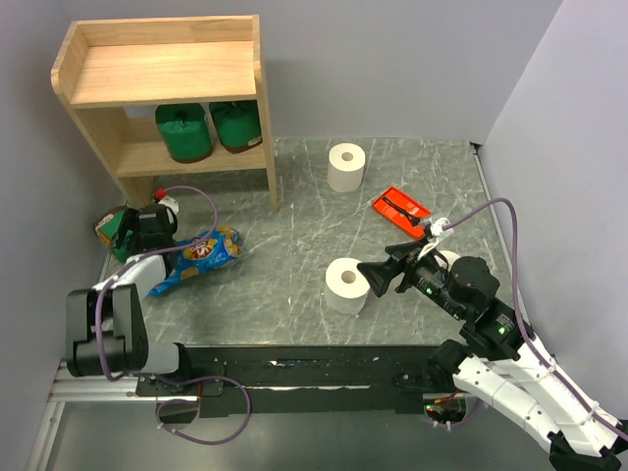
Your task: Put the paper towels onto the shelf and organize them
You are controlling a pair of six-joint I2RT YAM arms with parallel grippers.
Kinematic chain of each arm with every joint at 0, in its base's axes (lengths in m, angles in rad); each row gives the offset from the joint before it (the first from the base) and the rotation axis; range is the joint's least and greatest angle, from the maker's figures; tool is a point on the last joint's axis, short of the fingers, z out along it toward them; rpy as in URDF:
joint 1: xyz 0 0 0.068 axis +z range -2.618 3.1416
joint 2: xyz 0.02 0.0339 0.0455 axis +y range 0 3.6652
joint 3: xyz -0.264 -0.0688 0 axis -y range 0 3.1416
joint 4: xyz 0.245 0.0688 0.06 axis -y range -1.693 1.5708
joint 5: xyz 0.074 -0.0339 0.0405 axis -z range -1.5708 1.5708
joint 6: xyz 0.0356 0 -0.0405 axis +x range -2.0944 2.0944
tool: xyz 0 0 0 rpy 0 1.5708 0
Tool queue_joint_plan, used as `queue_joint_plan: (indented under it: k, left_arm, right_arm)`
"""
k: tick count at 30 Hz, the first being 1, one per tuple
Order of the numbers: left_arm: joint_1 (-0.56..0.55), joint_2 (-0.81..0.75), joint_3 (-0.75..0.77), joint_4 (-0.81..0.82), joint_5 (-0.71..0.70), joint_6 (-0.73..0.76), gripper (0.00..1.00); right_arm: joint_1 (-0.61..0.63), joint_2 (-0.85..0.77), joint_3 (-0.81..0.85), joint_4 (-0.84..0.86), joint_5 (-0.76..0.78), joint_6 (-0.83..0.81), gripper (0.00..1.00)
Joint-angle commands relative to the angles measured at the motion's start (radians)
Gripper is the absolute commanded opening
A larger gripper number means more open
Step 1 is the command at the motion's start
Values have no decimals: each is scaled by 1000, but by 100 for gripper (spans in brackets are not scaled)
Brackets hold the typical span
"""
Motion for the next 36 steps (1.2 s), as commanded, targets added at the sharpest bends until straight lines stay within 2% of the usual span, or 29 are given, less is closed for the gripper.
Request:
queue_joint_plan:
  k: [1,8,17,19,28,36]
  left_arm:
    - [3,77,59,-3,4,44,85]
    - [5,163,93,95,-72,131,83]
    - [20,207,112,182,-73,179,78]
    - [28,213,115,179,-42,176,75]
    - [31,261,115,250,-83,225,56]
    - [18,256,109,328,-106,266,45]
  right_arm:
    - [1,2,-3,29,16,-33,100]
    - [3,-26,-10,24,16,-27,100]
    - [3,-9,-33,46,11,-18,100]
    - [1,-9,-42,49,13,-18,99]
    - [3,0,-29,37,25,-33,99]
    - [3,-24,-36,35,40,-24,100]
